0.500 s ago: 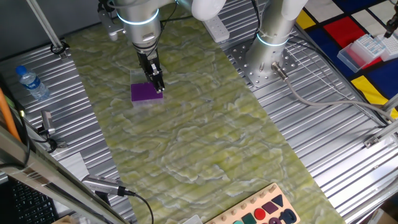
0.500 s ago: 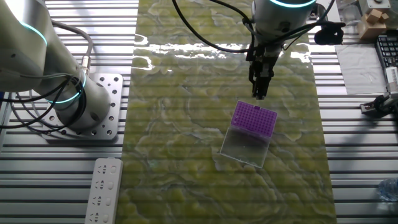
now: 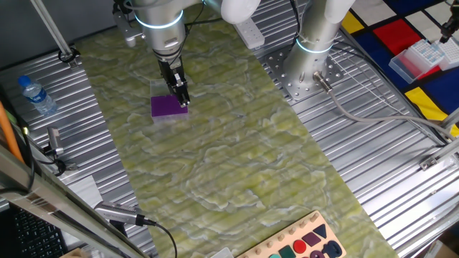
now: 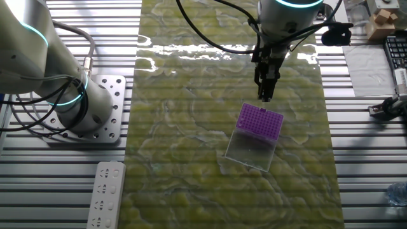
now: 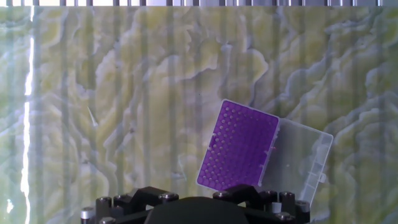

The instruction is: Insert a small pipette tip into the holder for small pipette tips

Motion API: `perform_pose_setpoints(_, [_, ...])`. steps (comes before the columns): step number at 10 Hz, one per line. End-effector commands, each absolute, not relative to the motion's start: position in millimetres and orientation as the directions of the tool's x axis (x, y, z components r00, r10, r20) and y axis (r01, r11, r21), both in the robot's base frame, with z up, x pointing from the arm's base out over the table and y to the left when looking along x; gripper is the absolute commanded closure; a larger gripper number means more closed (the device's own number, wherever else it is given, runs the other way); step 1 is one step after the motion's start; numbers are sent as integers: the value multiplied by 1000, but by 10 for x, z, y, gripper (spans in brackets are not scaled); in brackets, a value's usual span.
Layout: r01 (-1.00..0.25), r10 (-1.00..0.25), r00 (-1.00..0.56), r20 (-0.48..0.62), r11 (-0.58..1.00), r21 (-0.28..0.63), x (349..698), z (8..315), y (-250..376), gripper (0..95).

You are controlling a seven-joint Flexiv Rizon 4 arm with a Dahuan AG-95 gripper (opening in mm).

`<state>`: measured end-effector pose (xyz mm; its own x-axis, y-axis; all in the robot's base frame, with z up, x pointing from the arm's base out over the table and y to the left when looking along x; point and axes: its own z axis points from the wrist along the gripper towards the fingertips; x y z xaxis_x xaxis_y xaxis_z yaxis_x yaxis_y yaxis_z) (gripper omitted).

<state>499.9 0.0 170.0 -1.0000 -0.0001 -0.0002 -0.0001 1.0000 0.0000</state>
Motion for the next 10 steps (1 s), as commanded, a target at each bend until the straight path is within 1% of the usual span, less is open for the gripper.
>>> perform_pose_setpoints(1, [-323, -321, -946, 41, 946, -27, 4988, 1734, 17, 950])
perform_pose_setpoints(2, [-327, -325, -944, 51, 944, -39, 4981, 1748, 25, 950])
perform_pose_setpoints(7, [-340, -338, -940, 48, 940, -32, 4983, 1746, 35, 950])
perform_pose_setpoints(10, [-349, -349, -937, 1, 937, -20, 5032, 1686, 132, 950])
